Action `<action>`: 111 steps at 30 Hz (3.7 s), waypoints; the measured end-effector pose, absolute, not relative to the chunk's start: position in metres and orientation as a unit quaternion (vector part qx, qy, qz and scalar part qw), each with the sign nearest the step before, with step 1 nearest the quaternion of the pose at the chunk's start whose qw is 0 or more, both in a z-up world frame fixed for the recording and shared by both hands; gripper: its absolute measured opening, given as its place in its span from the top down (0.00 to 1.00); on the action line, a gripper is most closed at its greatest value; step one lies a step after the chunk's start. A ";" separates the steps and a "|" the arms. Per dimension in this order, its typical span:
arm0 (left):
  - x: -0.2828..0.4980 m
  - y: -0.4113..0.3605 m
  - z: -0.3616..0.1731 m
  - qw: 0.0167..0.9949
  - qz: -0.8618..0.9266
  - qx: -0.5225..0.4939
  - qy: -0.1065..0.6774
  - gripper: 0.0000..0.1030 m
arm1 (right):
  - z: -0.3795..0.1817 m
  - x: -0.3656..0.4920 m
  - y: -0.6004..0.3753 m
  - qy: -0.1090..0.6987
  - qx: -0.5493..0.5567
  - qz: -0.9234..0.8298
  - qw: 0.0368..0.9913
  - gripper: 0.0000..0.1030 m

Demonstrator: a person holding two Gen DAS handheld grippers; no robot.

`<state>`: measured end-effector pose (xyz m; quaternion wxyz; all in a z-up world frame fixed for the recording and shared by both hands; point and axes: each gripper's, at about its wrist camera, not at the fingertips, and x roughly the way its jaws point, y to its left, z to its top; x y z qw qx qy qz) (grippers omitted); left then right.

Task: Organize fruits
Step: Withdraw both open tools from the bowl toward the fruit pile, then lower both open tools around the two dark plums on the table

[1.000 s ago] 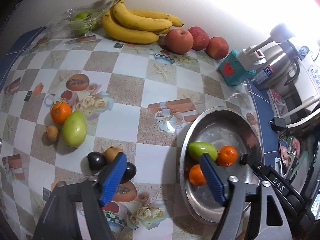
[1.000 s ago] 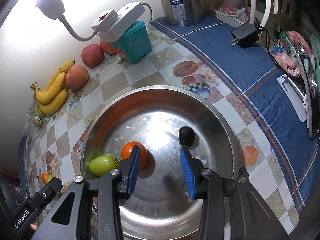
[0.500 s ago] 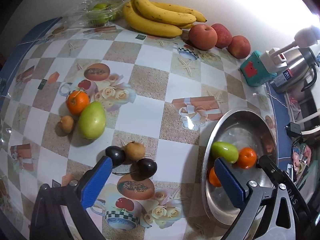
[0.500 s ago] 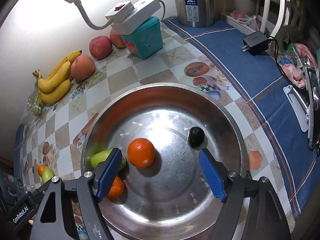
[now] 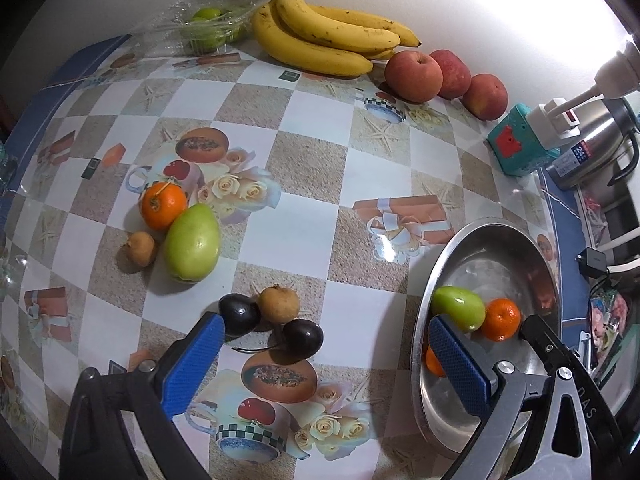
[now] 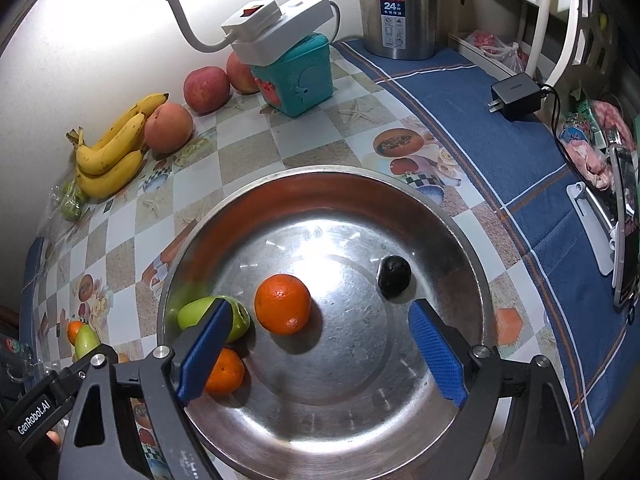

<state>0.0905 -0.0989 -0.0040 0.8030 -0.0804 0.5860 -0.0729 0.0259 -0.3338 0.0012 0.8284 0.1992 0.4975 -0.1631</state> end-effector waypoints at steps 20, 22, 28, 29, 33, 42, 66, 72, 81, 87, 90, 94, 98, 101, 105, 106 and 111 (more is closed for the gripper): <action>0.089 -0.097 0.000 0.812 -0.051 -0.057 0.579 0.00 | 0.002 0.025 -0.335 0.500 0.195 -0.170 0.826 0.00; 0.089 -0.097 0.000 0.808 -0.054 -0.054 0.584 0.00 | 0.003 0.025 -0.334 0.499 0.196 -0.169 0.827 0.00; 0.088 -0.085 0.007 0.811 -0.044 -0.039 0.582 0.00 | 0.008 0.026 -0.325 0.495 0.192 -0.156 0.833 0.00; 0.089 -0.082 0.008 0.812 -0.043 -0.039 0.581 0.00 | 0.009 0.026 -0.322 0.495 0.192 -0.152 0.833 0.00; 0.091 -0.065 0.014 0.816 -0.043 -0.046 0.575 0.00 | 0.011 0.026 -0.309 0.498 0.187 -0.134 0.836 0.00; 0.098 -0.009 0.023 0.831 -0.018 -0.042 0.555 0.00 | 0.018 0.031 -0.254 0.503 0.149 -0.064 0.849 0.00; 0.101 0.085 0.010 0.814 0.058 -0.133 0.562 0.00 | 0.010 0.051 -0.167 0.517 0.139 0.056 0.843 0.00; 0.104 0.072 0.007 0.813 0.042 -0.120 0.568 0.00 | 0.007 0.058 -0.163 0.517 0.130 0.069 0.843 0.00; 0.109 0.048 -0.011 0.793 0.008 -0.115 0.598 0.00 | -0.002 0.060 -0.152 0.522 0.098 0.079 0.844 0.00; 0.112 0.035 -0.022 0.782 -0.004 -0.114 0.613 0.00 | -0.012 0.063 -0.151 0.531 0.089 0.076 0.840 0.08; 0.113 0.028 -0.023 0.783 -0.009 -0.110 0.612 0.00 | -0.016 0.063 -0.150 0.534 0.086 0.076 0.838 0.09; 0.114 0.020 -0.027 0.780 -0.016 -0.104 0.617 0.00 | -0.020 0.065 -0.152 0.540 0.093 0.074 0.834 0.13; 0.113 0.015 -0.029 0.777 -0.024 -0.107 0.620 0.01 | -0.026 0.066 -0.157 0.549 0.100 0.066 0.827 0.24; 0.112 0.010 -0.030 0.776 -0.030 -0.109 0.620 0.05 | -0.029 0.067 -0.160 0.553 0.109 0.066 0.824 0.31; 0.111 0.006 -0.033 0.771 -0.042 -0.113 0.625 0.12 | -0.032 0.068 -0.163 0.555 0.122 0.066 0.820 0.34; 0.111 0.005 -0.032 0.770 -0.043 -0.114 0.626 0.16 | -0.033 0.068 -0.164 0.555 0.125 0.066 0.820 0.35; 0.110 -0.004 -0.031 0.767 -0.063 -0.114 0.628 0.24 | -0.035 0.068 -0.166 0.558 0.131 0.066 0.817 0.42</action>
